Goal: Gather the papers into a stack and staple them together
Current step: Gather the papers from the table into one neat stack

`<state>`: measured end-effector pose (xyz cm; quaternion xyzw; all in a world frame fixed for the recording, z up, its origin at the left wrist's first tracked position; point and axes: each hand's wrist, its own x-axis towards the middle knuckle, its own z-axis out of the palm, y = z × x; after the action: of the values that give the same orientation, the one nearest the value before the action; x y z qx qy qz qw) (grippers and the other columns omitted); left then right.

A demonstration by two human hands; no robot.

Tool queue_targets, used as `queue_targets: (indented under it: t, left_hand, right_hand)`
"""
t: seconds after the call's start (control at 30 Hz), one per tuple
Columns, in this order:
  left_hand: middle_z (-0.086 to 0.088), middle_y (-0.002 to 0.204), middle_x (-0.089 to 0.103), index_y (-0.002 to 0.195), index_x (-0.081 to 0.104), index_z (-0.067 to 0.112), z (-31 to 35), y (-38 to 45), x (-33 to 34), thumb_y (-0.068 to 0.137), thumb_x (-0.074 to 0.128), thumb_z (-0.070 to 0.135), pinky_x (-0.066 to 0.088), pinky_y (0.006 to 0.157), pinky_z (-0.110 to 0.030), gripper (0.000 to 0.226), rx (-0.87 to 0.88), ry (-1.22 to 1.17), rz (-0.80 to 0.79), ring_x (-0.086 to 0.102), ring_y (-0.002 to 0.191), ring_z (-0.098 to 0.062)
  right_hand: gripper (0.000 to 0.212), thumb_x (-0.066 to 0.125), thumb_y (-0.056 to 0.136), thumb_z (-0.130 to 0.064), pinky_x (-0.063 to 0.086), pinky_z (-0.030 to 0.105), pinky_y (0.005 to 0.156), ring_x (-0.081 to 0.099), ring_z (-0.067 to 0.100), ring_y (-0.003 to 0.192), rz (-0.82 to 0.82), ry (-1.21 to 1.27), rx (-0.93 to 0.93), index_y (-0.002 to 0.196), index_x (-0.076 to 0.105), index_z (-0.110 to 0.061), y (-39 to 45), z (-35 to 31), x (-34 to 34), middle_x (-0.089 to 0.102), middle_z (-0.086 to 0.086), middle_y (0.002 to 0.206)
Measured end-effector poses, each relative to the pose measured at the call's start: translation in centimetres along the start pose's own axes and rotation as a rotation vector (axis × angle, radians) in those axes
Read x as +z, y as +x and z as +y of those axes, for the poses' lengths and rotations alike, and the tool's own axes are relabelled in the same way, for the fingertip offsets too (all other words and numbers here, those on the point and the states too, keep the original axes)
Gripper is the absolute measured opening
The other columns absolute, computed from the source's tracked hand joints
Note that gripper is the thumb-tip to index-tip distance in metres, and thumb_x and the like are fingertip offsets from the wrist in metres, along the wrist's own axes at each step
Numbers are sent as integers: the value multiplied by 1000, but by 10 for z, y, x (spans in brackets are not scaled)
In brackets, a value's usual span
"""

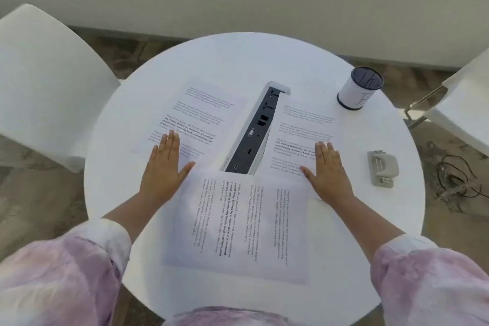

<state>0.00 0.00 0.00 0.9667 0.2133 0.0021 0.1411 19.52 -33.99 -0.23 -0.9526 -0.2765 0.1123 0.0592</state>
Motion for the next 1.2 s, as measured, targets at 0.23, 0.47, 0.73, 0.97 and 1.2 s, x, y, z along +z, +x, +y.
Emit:
queue_targets:
  t: [0.23, 0.47, 0.73, 0.97, 1.2]
  left_hand:
    - [-4, 156, -3, 145, -5, 7, -2, -25, 35, 75, -5, 77, -1, 116, -33, 99, -47, -20, -48, -5, 143, -15]
    - [-4, 157, 6, 148, 8, 9, 1, -33, 52, 78, -4, 75, 4, 117, -40, 97, -76, 15, -64, 3, 144, -17]
    - [-5, 154, 21, 145, 23, 10, 10, -36, 54, 88, 3, 65, 8, 114, -41, 82, -130, 71, -25, 17, 142, -19]
    - [-6, 152, 26, 144, 27, 10, 10, -36, 52, 89, 7, 63, 5, 112, -38, 78, -141, 70, -28, 24, 140, -21]
    - [-7, 147, 38, 139, 35, 11, 13, -37, 50, 91, 12, 60, 14, 110, -39, 72, -165, 34, -6, 34, 135, -23]
  right_hand:
    - [105, -17, 70, -77, -4, 30, 118, -2, 17, 146, -20, 26, -13, 148, 7, -11, -12, 7, 26, 5, 4, 158]
    - [96, -17, 75, -73, -8, 39, 117, -6, 12, 145, -10, 17, 26, 149, 5, -15, -15, 9, 39, 0, -2, 157]
    - [86, -8, 81, -69, -7, 38, 118, -3, 11, 145, 10, 30, 39, 148, 7, -17, -15, 9, 41, 2, -4, 157]
    - [96, -15, 75, -73, -4, 40, 118, -4, 8, 142, 12, 60, 50, 148, 11, -17, -14, 7, 37, 6, -2, 158]
    - [81, 8, 82, -72, 14, 46, 115, 43, 23, 131, 76, 52, -46, 123, 54, -19, -8, -18, 16, 52, 2, 134]
